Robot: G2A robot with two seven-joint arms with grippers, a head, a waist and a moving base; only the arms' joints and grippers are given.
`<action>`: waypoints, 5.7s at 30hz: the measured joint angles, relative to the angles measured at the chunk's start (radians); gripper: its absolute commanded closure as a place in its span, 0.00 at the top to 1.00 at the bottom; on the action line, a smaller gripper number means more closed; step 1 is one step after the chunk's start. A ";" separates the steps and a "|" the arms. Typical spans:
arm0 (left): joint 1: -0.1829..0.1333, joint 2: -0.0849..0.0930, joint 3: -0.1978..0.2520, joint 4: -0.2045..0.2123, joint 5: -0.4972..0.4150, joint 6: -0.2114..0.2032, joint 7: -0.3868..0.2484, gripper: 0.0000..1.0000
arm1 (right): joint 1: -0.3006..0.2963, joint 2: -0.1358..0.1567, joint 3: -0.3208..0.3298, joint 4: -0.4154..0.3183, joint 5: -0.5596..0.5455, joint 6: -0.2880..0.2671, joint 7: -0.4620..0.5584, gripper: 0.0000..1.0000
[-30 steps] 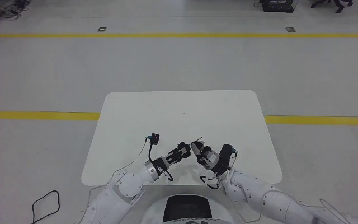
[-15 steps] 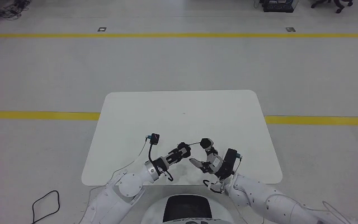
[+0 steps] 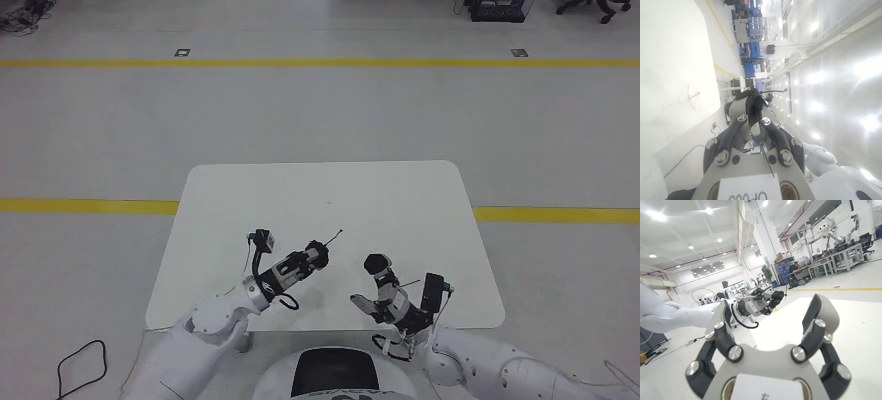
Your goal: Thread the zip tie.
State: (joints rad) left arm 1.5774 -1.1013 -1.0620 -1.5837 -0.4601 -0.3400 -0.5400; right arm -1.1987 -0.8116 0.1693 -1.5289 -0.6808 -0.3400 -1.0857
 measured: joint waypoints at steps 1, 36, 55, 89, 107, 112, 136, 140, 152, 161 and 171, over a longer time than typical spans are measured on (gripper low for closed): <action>0.001 0.002 -0.009 0.007 -0.027 0.000 -0.024 0.00 | -0.004 0.022 0.001 -0.034 0.005 0.000 0.016 1.00; 0.063 0.010 -0.095 -0.002 -0.091 0.000 -0.137 0.00 | 0.115 0.286 0.001 -0.417 0.490 0.000 0.686 1.00; 0.063 0.007 -0.096 0.005 -0.096 0.000 -0.143 0.00 | 0.146 0.289 0.001 -0.432 0.565 0.000 0.831 1.00; 0.068 0.015 -0.150 -0.010 -0.279 0.000 -0.337 0.00 | 0.139 0.300 0.072 -0.487 0.654 0.000 0.943 1.00; 0.097 0.024 -0.211 0.000 -0.369 0.000 -0.450 0.00 | 0.009 0.311 0.356 -0.509 1.008 0.000 1.375 1.00; 0.099 0.022 -0.203 -0.002 -0.374 0.000 -0.452 0.00 | -0.077 0.280 0.487 -0.473 1.087 0.000 1.507 1.00; 0.057 0.009 -0.088 0.019 -0.358 0.018 -0.472 0.00 | -0.389 -0.035 0.992 -0.223 1.332 0.000 2.153 1.00; 0.057 0.009 -0.088 0.019 -0.358 0.018 -0.472 0.00 | -0.388 -0.035 0.992 -0.223 1.332 0.000 2.152 1.00; -0.003 -0.028 0.051 0.069 -0.505 0.000 -0.534 0.00 | -0.280 -0.097 0.899 0.014 1.684 0.000 2.400 1.00; -0.048 -0.060 0.101 0.112 -0.540 0.000 -0.552 0.00 | -0.167 -0.159 0.775 0.190 1.779 0.000 2.476 1.00; -0.043 -0.066 0.116 0.100 -0.571 0.002 -0.522 0.00 | -0.177 -0.172 0.774 0.168 1.761 0.000 2.418 1.00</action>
State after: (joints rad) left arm 1.5344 -1.1674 -0.9464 -1.4836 -1.0307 -0.3384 -1.0621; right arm -1.3753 -0.9835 0.9429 -1.3611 1.0802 -0.3400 1.3319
